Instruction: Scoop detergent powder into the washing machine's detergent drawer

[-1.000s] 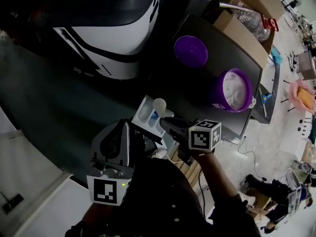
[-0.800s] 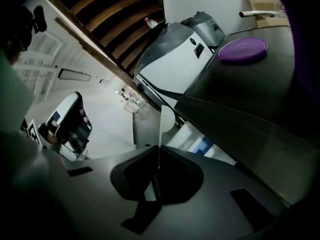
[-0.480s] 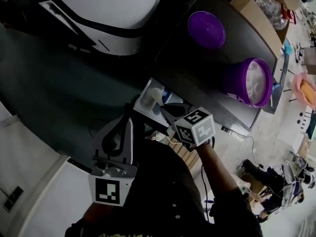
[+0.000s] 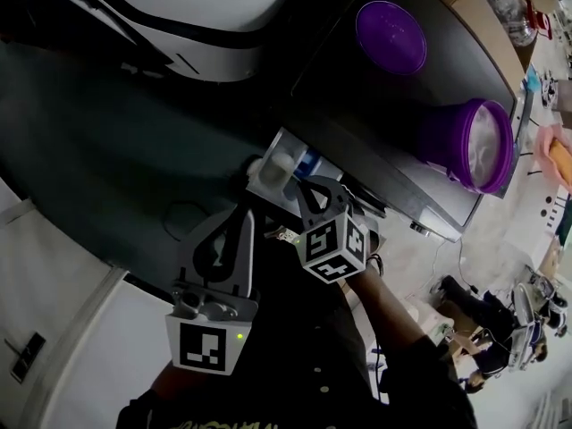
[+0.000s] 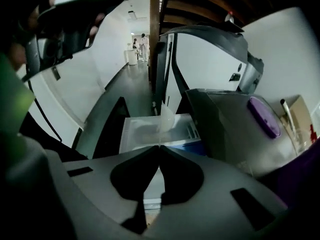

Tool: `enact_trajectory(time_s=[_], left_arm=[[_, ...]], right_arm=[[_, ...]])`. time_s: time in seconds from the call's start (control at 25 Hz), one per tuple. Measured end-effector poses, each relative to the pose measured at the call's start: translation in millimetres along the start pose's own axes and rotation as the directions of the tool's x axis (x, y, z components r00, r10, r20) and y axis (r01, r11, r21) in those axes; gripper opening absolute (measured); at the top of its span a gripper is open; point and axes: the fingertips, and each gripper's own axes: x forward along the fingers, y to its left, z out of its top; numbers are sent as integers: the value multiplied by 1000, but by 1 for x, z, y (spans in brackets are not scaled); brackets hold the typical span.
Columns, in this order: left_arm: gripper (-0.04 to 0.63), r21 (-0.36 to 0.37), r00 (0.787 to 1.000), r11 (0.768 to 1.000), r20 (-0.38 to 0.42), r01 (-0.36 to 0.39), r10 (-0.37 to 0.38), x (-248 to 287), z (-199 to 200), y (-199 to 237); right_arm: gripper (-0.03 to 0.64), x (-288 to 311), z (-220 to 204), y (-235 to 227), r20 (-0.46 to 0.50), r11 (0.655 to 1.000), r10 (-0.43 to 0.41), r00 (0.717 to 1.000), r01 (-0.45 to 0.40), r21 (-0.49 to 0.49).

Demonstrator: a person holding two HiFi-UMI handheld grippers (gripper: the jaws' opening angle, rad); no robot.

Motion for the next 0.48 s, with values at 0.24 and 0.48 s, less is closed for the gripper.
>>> enact_trajectory(time_s=[0.24, 0.48], left_arm=[[15, -7, 1000, 1000, -15, -3, 3, 2, -7, 3], [15, -4, 1000, 1000, -26, -7, 7, 1, -11, 3]], right_arm=[[32, 4, -2, -2, 0, 958, -163, 987, 158, -238], [32, 3, -5, -14, 63, 850, -327, 943, 323, -416]])
